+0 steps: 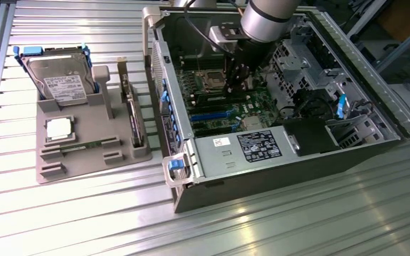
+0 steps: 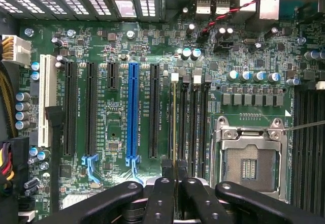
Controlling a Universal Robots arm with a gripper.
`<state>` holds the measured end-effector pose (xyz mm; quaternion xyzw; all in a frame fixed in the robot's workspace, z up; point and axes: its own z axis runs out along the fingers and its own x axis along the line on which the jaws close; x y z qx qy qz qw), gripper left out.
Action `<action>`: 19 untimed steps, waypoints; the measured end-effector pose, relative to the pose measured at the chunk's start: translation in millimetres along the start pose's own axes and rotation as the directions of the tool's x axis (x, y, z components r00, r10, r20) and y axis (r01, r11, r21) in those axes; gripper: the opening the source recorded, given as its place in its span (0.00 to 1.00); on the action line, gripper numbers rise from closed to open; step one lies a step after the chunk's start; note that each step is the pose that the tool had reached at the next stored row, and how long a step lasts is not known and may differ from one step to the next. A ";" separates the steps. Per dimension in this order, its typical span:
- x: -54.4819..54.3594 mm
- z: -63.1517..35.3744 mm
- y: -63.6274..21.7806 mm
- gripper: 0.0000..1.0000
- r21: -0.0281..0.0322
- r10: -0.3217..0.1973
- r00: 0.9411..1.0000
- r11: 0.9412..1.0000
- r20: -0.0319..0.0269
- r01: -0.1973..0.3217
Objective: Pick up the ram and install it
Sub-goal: 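Insert the ram into the slot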
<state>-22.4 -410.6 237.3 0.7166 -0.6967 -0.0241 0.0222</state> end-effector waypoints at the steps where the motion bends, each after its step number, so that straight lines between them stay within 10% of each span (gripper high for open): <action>1: 0.0 0.3 0.0 0.12 0.000 0.000 1.000 1.000 0.000 0.000; 19: -0.8 1.6 -1.1 0.12 0.000 0.021 1.000 1.000 0.001 -0.021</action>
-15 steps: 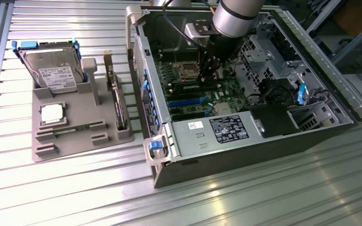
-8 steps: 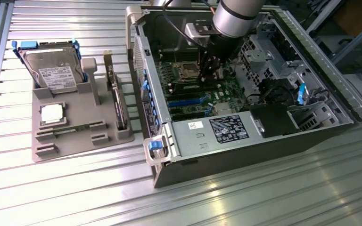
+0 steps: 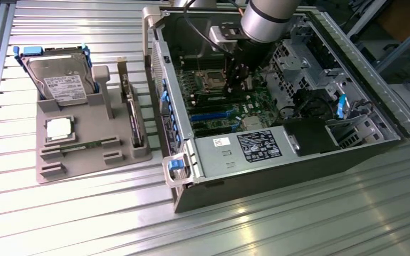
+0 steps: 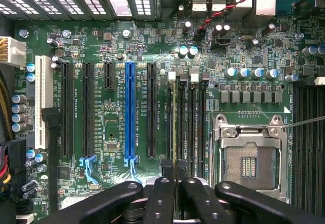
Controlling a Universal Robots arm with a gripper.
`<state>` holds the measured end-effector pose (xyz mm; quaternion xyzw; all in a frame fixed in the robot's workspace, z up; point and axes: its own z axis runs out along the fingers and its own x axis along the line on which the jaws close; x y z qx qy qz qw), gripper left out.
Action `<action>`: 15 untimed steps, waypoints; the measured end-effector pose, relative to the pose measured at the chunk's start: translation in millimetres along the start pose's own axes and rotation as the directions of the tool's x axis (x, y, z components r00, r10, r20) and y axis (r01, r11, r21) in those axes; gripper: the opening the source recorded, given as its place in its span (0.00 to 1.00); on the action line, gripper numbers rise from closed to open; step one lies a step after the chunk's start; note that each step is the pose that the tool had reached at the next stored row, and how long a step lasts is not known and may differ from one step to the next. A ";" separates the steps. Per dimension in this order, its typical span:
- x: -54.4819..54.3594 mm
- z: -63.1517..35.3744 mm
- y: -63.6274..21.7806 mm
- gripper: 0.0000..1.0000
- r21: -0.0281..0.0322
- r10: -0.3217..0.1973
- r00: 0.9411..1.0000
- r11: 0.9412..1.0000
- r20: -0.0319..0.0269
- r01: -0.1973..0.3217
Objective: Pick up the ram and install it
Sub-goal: 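Insert the ram into the slot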
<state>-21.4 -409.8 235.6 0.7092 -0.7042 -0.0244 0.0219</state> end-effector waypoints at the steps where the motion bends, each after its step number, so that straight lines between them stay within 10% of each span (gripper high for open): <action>1: 0.0 0.0 0.0 0.12 0.000 0.000 1.000 1.000 0.000 0.000; 10: 0.0 0.8 0.0 0.20 0.000 0.000 1.000 1.000 -0.001 0.000; 15: -0.5 -23.0 2.5 0.12 0.002 0.001 1.000 1.000 -0.004 0.000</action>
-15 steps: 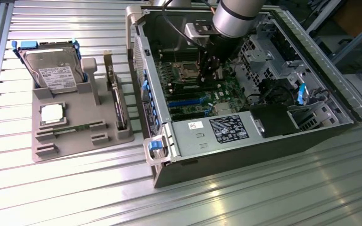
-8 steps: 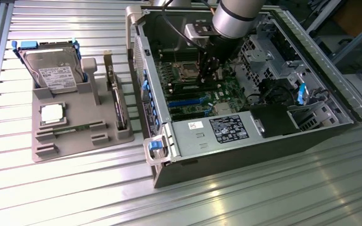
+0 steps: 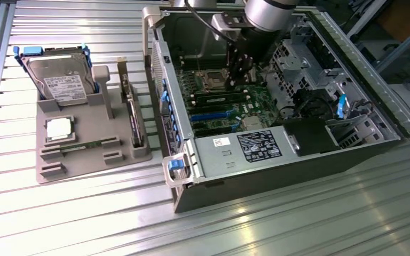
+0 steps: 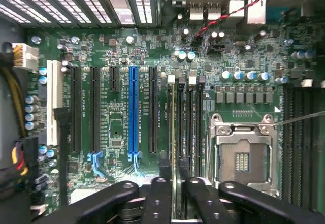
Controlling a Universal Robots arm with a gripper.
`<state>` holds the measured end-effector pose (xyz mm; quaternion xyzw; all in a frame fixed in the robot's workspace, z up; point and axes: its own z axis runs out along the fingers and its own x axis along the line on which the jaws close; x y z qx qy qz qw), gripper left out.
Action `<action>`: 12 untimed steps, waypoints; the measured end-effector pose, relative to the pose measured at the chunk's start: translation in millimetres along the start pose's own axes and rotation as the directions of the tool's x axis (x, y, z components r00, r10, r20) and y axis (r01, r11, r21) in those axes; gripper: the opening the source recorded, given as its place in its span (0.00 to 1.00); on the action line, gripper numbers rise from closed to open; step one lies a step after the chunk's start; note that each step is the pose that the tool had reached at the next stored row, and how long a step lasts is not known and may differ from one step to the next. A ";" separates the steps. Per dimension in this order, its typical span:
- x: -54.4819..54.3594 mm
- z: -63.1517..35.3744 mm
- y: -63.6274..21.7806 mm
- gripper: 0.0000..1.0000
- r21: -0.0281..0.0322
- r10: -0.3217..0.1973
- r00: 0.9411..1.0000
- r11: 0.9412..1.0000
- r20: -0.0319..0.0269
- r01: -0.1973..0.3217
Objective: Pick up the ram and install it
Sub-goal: 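Insert the ram into the slot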
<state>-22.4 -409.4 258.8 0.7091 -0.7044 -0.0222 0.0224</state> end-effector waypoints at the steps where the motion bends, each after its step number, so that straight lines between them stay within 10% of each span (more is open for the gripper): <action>1: -0.4 -4.4 0.3 0.10 0.000 0.000 1.000 1.000 -0.001 0.000; 5: -0.5 -10.3 -3.4 0.10 -0.001 0.000 1.000 1.000 -0.002 0.000; 12: -0.2 -12.9 -44.2 0.10 -0.022 0.000 1.000 1.000 -0.002 0.000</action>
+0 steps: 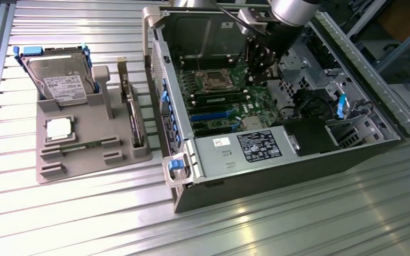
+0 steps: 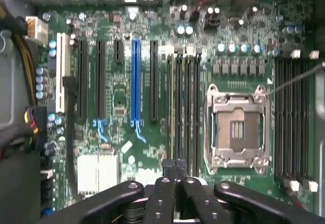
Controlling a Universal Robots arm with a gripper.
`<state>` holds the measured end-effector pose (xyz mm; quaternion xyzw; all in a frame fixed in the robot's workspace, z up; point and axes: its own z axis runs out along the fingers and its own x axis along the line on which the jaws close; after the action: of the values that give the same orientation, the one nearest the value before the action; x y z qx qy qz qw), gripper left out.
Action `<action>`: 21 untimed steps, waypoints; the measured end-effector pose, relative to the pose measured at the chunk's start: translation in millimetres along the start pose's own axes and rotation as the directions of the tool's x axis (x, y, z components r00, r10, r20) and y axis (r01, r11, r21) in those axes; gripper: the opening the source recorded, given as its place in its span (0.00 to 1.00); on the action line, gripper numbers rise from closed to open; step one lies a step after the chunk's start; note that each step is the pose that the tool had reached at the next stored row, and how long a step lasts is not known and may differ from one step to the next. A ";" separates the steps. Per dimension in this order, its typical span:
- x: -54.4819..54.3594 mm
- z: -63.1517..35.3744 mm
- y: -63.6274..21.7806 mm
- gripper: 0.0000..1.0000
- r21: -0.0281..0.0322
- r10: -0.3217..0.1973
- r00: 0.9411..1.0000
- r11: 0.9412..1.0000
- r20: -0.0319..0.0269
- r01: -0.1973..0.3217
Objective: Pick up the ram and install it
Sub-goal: 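Insert the ram into the slot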
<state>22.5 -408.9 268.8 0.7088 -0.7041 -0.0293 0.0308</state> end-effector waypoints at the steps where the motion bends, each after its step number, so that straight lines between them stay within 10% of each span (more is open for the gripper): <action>1: 0.0 -0.6 -6.6 0.10 -0.003 0.000 1.000 1.000 0.000 0.000; 10: 0.4 -6.2 -55.9 0.10 -0.020 0.000 1.000 1.000 0.000 0.000; 15: 0.5 -38.8 -56.0 0.10 -0.020 0.000 1.000 1.000 0.000 0.000; 21: 0.5 -41.9 -59.1 0.10 -0.021 0.000 1.000 1.000 0.001 0.000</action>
<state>85.0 -409.0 305.6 0.7085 -0.7037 -0.0370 0.0381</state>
